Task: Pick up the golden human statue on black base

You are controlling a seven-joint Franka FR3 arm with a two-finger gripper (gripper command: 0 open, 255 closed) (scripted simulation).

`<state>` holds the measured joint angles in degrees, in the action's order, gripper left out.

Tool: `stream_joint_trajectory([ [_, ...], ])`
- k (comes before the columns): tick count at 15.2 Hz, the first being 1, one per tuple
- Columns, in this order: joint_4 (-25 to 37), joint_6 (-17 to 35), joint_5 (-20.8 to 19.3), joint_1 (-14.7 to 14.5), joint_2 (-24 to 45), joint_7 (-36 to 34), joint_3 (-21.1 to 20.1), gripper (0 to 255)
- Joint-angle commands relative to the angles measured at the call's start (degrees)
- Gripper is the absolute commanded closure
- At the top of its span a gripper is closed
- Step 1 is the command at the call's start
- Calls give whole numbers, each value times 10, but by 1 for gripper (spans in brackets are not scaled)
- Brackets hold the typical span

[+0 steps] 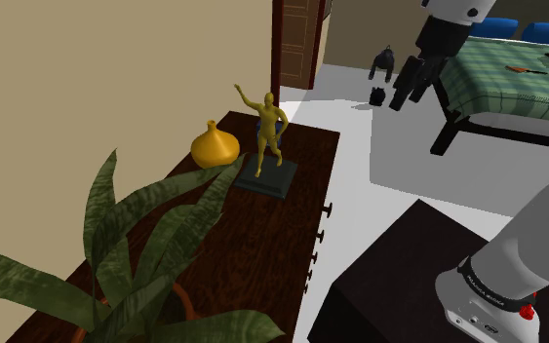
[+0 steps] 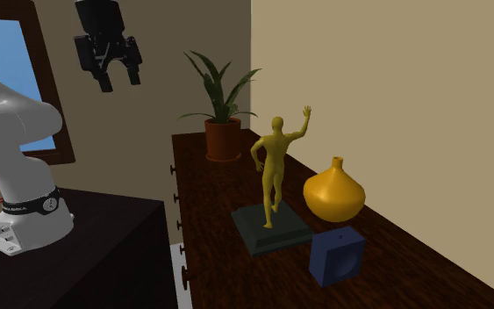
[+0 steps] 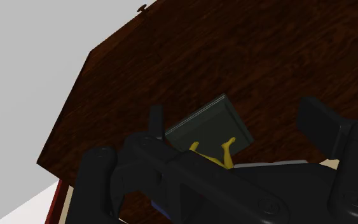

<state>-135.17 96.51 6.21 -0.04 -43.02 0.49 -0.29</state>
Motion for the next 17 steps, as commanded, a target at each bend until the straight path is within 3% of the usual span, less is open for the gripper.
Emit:
stream_joint_trajectory([
  [1, 0, 0, 0, 0, 0, 0, 0, 0],
  [9, 129, 52, -9, -8, 194, -25, -37, 0],
  [17, 306, 53, -43, -16, 389, -59, -67, 0],
])
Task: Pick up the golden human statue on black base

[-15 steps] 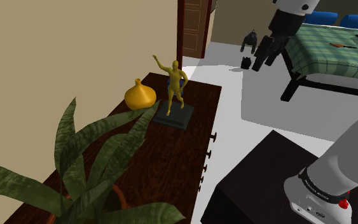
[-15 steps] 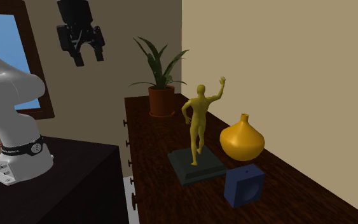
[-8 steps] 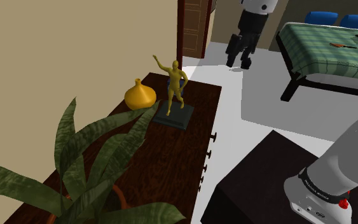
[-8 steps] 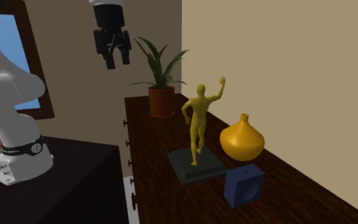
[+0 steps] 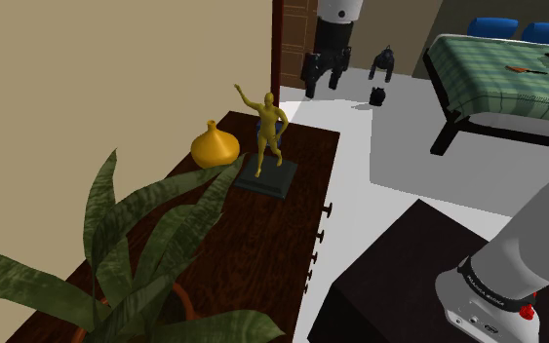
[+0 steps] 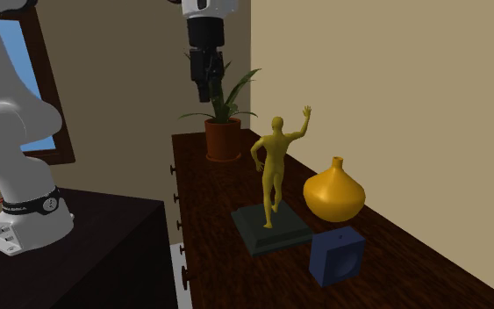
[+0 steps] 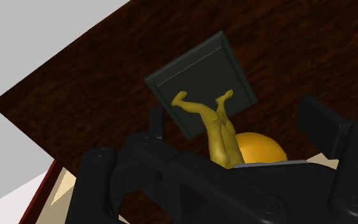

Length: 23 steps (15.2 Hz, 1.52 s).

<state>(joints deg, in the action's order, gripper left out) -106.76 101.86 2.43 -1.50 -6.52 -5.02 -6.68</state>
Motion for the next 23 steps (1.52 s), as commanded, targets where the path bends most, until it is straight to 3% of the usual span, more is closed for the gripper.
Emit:
stream_joint_trajectory([
  [1, 48, -4, -11, -3, 49, -8, -6, 0],
  [7, 236, -47, -49, -22, 210, -33, -17, 0],
  [12, 444, -117, -80, -49, 361, -43, -17, 0],
  [21, 364, -50, -79, -45, 348, -45, -17, 0],
  [22, 362, -50, -79, -45, 346, -45, -17, 255],
  [23, 362, -50, -79, -45, 347, -45, -17, 255],
])
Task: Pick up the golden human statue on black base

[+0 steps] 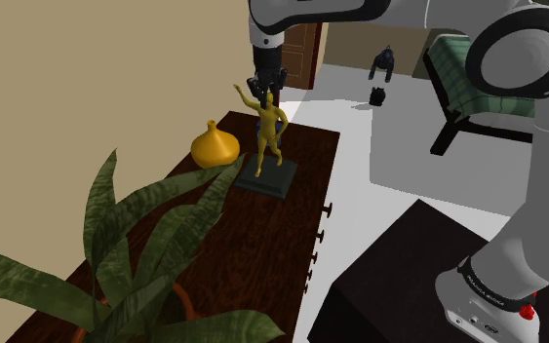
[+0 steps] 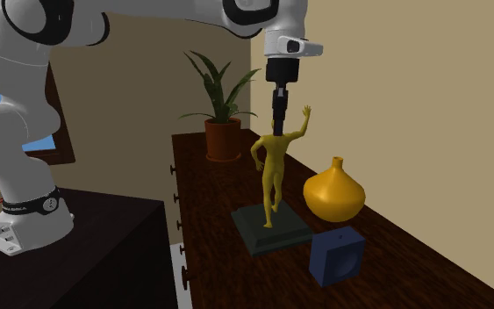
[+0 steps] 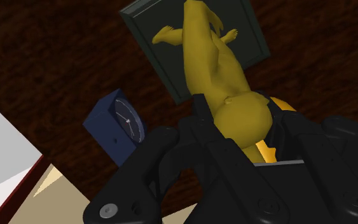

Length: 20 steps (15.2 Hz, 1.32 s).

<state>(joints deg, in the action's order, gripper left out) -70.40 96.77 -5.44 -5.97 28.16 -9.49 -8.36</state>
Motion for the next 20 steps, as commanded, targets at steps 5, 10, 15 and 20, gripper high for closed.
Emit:
stream_joint_trajectory([
  [5, -2, 1, 0, 0, 0, 0, 0, 255],
  [10, 19, -16, 0, -1, 3, 0, 0, 255],
  [15, 73, -60, -1, -5, 13, 2, 0, 255],
  [20, 142, -111, -3, -9, 31, 4, 0, 255],
])
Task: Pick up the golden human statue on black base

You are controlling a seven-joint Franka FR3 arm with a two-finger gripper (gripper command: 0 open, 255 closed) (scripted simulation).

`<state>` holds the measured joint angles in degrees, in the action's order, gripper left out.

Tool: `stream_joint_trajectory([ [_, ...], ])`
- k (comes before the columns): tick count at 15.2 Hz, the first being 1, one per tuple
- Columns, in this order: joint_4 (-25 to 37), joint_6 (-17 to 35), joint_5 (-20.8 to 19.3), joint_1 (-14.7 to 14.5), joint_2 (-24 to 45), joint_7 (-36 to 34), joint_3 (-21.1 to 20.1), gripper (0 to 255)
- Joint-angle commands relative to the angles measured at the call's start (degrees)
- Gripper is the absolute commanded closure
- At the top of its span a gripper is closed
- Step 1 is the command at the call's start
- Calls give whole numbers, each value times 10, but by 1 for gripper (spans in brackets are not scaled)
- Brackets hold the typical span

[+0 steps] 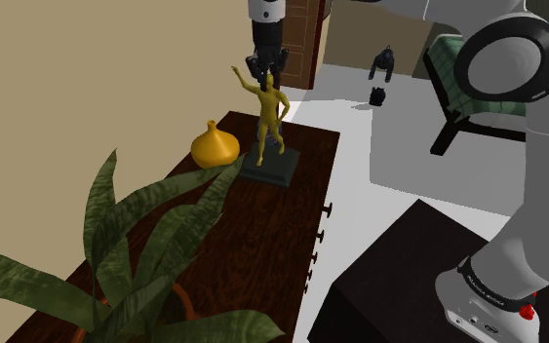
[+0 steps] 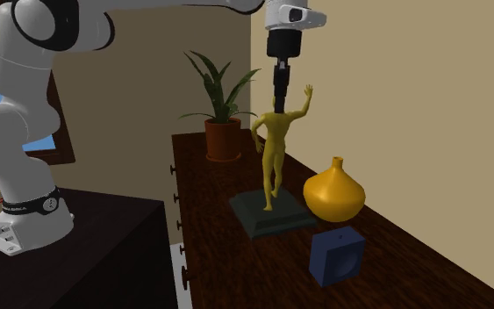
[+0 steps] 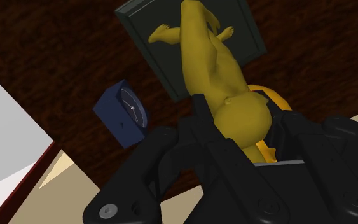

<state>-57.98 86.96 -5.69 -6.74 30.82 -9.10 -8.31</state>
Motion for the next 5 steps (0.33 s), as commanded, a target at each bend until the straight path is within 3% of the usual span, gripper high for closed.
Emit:
stream_joint_trajectory([
  [1, 34, -24, -1, -3, 10, 0, 0, 255],
  [5, 73, -50, -3, -6, 23, 1, 1, 255],
])
